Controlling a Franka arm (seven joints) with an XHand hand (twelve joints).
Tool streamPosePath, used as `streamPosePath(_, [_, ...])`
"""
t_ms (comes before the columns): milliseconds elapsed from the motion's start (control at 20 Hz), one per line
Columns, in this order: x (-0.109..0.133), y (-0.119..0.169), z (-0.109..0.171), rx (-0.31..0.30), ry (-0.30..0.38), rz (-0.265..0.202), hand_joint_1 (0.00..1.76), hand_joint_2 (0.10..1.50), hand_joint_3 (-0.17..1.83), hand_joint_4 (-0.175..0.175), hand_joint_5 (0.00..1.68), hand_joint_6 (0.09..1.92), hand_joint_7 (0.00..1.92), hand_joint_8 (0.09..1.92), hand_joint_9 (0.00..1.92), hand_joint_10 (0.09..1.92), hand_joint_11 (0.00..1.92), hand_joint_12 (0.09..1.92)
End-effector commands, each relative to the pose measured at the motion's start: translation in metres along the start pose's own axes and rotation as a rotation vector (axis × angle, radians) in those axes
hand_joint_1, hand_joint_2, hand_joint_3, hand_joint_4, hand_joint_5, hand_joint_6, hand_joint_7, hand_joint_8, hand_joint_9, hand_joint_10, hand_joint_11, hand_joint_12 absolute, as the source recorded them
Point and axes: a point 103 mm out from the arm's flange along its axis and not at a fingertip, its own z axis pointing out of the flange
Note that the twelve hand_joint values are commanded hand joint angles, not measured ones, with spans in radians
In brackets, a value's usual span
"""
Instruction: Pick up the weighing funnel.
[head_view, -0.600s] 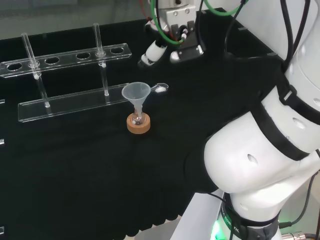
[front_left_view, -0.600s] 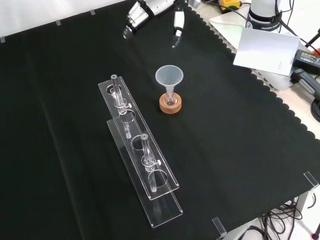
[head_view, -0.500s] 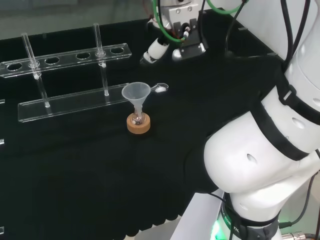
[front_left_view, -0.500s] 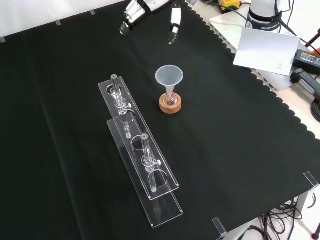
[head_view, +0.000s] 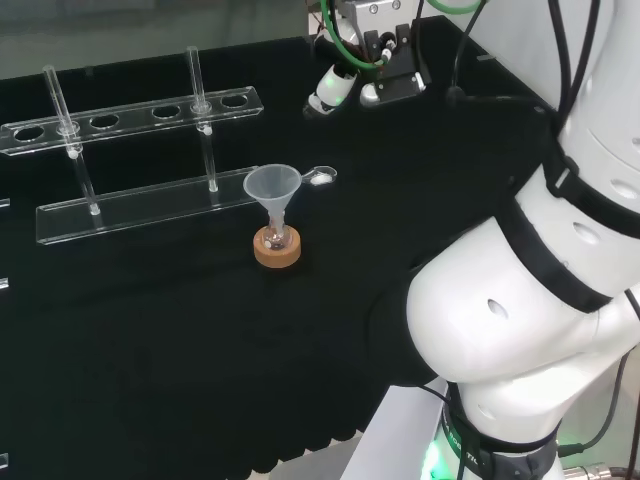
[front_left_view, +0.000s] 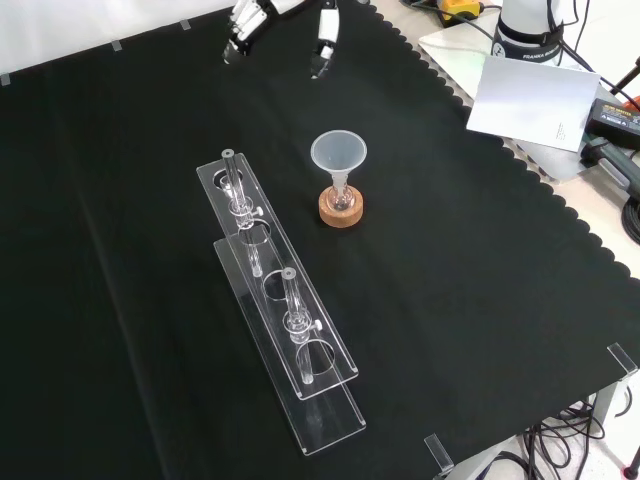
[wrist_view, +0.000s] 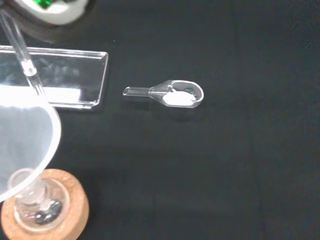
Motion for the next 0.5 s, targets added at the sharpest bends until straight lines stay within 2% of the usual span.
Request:
streamPosePath(50, [-0.032,0.035,0.001,0.013,-0.006,0.005,0.87,0.60,0.44,-0.037,0.45,0.09,0.31,0.66,0.59,0.58,0.47,1.33])
streamPosePath(500, [-0.062,0.079,0.020,0.014,0.002,-0.009,0.95,0.55,0.55,-0.028,0.50,0.09,0.39,0.65,0.66,0.53,0.55,1.29])
